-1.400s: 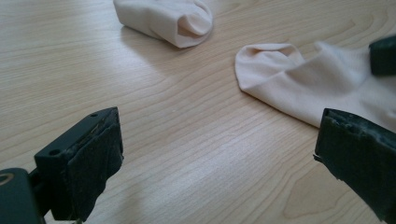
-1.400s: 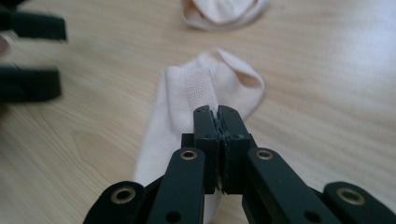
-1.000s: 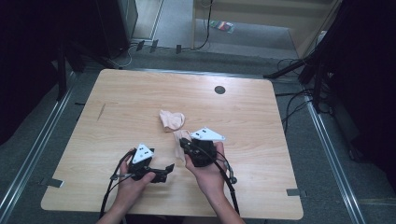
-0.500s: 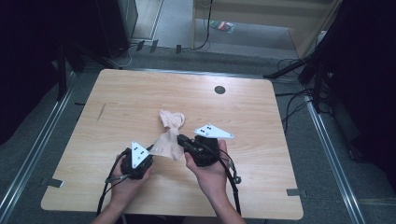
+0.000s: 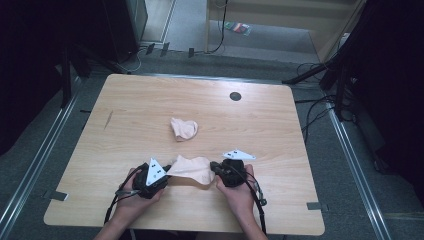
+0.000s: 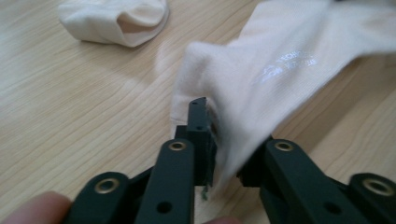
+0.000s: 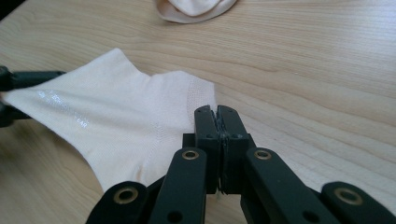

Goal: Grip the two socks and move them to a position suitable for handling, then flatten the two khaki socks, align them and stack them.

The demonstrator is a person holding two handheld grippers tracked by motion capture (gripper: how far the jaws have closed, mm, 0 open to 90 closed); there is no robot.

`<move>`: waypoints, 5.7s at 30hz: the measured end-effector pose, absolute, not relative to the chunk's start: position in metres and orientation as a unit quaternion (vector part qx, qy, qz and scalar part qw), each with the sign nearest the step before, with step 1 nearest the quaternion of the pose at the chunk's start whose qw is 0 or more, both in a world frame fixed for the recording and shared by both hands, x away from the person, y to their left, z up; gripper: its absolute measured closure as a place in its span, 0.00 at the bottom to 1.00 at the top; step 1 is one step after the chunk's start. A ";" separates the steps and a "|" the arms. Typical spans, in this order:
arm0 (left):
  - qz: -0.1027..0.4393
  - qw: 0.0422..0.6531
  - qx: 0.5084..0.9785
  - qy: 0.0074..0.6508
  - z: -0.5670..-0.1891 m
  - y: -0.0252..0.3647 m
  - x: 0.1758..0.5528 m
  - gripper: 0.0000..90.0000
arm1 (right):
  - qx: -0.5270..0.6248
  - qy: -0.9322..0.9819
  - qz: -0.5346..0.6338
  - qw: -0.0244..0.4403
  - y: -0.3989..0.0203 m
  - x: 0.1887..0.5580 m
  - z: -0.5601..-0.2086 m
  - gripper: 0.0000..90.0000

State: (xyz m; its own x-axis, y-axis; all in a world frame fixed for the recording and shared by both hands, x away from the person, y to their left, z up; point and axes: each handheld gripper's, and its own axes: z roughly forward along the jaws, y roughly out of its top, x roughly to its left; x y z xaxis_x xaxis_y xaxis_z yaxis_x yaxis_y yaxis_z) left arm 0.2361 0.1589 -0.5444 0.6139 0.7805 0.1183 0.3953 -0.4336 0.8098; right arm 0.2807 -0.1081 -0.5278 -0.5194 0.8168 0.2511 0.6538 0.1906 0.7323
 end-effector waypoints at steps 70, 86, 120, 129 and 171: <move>0.128 0.427 0.776 0.446 -0.543 0.189 0.238 1.00 | 0.464 0.790 0.382 0.122 -0.120 0.264 -0.534 0.98; 0.137 0.481 0.720 0.481 -0.539 0.207 0.242 0.42 | 0.462 0.773 0.415 0.127 -0.125 0.266 -0.528 0.52; 0.191 0.460 0.694 0.519 -0.550 0.234 0.269 0.28 | 0.460 0.783 0.411 0.083 -0.034 0.413 -0.507 0.86; 0.187 0.461 0.693 0.522 -0.550 0.234 0.269 0.28 | 0.493 0.777 0.380 0.096 -0.013 0.439 -0.521 0.63; 0.146 0.419 0.759 0.477 -0.548 0.184 0.331 0.46 | 0.517 0.764 0.382 0.060 -0.020 0.413 -0.512 0.96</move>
State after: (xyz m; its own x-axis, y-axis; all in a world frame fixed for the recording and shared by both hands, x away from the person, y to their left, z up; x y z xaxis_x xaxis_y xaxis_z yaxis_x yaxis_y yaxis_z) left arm 0.3309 0.1844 -0.5476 0.5022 0.8462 -0.1784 0.6021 -0.1940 0.7745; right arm 0.4133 -0.0198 -0.5122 -0.4592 0.8351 0.3030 0.7435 0.1746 0.6456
